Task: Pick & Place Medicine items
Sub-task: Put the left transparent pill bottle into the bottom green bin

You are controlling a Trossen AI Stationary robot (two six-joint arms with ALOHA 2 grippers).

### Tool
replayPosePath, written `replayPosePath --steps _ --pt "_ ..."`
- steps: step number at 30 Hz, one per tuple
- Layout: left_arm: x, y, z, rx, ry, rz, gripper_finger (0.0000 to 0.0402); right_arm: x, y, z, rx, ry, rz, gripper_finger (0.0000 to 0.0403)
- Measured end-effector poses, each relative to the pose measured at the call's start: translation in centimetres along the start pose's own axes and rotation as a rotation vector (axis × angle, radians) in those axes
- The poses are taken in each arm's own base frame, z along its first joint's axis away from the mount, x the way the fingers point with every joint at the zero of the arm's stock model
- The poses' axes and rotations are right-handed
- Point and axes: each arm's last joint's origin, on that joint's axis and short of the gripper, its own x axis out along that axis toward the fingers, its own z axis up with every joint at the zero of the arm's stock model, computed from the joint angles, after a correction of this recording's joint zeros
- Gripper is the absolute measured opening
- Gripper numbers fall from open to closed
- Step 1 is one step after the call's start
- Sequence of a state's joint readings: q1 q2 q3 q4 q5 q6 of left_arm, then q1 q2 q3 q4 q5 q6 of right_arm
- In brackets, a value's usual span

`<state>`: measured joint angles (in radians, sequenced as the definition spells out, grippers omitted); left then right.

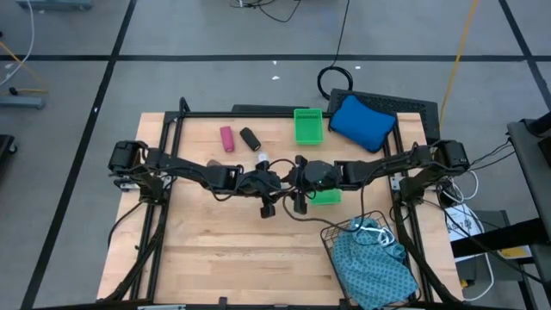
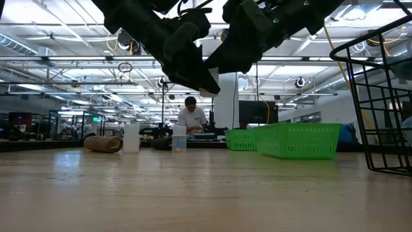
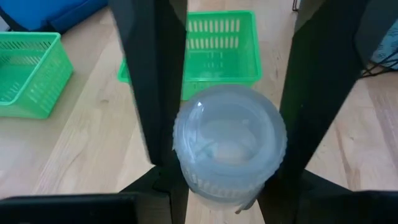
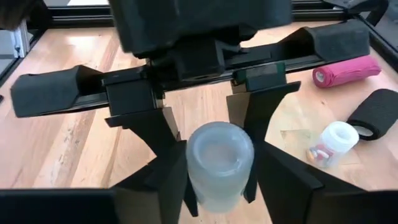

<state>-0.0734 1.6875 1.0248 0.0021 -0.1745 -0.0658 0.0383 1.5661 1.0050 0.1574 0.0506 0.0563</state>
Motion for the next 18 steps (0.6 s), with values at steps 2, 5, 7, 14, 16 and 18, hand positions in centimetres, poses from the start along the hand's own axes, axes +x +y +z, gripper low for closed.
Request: replayPosePath --steps 2,5,7,14,16,18 --pt "0.0 0.0 0.0 0.0 0.0 -0.001 0.0148 0.0 0.0 0.0 -0.016 -0.002 -0.003 0.0141" --pt "0.0 0.0 0.0 -0.003 0.0 -0.001 0.0154 0.0 0.0 0.0 -0.026 -0.003 -0.002 0.0121" --pt "0.0 0.0 0.0 -0.003 0.001 -0.004 0.0157 0.0 0.0 0.0 -0.035 -0.003 -0.001 0.0121" --pt "-0.4 0.1 0.2 -0.002 -0.003 -0.013 0.0181 -0.2 -0.1 0.2 -0.061 -0.006 -0.029 0.0121" --pt "-1.0 0.2 0.5 -0.005 -0.013 -0.014 0.0188 -0.7 -0.1 0.4 -0.066 -0.001 -0.048 0.0121" --pt "-2.0 0.3 0.9 -0.007 -0.017 -0.015 0.0195 -1.3 -0.3 0.7 -0.064 -0.007 -0.052 0.0121"
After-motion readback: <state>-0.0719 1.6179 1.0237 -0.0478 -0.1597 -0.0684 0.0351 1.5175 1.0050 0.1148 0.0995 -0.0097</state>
